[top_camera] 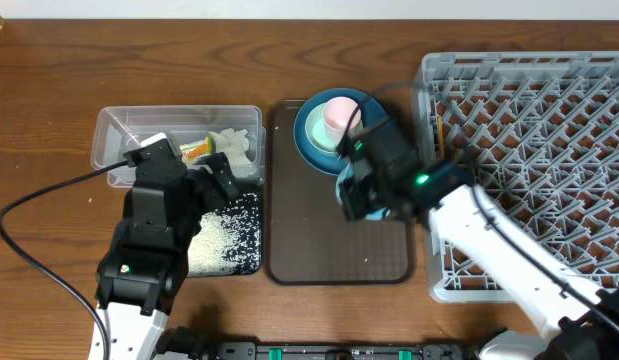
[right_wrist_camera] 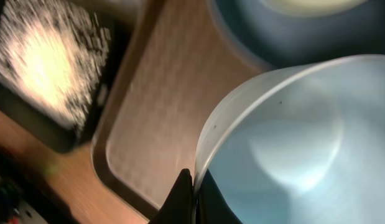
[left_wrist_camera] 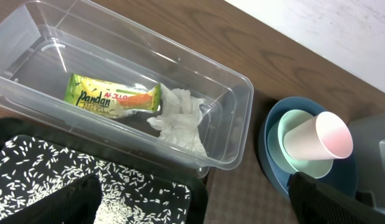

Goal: Sort waste into correct bins and load items into the dishwasher rack
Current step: 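Lift the light-blue bowl and carry it into the grey rack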

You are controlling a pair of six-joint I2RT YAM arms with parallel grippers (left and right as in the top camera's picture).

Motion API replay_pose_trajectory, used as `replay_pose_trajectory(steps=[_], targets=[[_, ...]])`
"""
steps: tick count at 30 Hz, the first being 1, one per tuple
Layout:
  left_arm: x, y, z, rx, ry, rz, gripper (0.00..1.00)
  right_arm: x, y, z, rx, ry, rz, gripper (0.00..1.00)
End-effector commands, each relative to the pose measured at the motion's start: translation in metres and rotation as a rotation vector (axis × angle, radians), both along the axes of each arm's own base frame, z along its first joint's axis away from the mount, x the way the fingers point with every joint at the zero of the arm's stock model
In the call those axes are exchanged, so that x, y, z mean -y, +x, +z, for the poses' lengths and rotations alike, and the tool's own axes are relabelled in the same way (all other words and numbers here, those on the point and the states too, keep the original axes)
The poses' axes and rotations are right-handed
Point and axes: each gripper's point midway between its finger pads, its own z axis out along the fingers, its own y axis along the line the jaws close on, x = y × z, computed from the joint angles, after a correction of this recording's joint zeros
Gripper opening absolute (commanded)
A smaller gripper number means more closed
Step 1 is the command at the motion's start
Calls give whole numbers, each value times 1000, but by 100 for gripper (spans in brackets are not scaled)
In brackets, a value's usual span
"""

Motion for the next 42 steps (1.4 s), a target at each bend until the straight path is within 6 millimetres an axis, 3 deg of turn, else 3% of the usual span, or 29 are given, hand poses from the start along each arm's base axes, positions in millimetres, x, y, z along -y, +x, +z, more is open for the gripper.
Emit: replay_pose_trajectory(steps=[1,6,9,16,21,26,30,35,38,42], targets=[[-5,-1,-6,-20,9,26,98,8,31,39,74,144,24,1],[-5,-4,-12,-50,14,25,98,48,85,90,223,373,-17,1],[-5,-4,-13,-56,15,25,98,90,110,117,324,476,-55,1],[-5,-4,-15,-64,16,25,98,192,142,138,477,516,-208,1],[-5,-4,-15,-64,16,25,98,233,156,130,523,545,-233,1],[-5,-4,-15,-64,16,25,98,245,169,110,519,672,-150,1],[-5,-4,-15,-64,16,25,98,259,182,77,438,746,-193,1],[-5,-4,-15,-64,16,25,98,268,184,41,358,797,-212,1],[-5,-4,-15,-64,16,25,98,272,182,32,329,823,-216,1],[-5,-4,-15,-64,16,25,98,275,171,37,297,880,-193,1]])
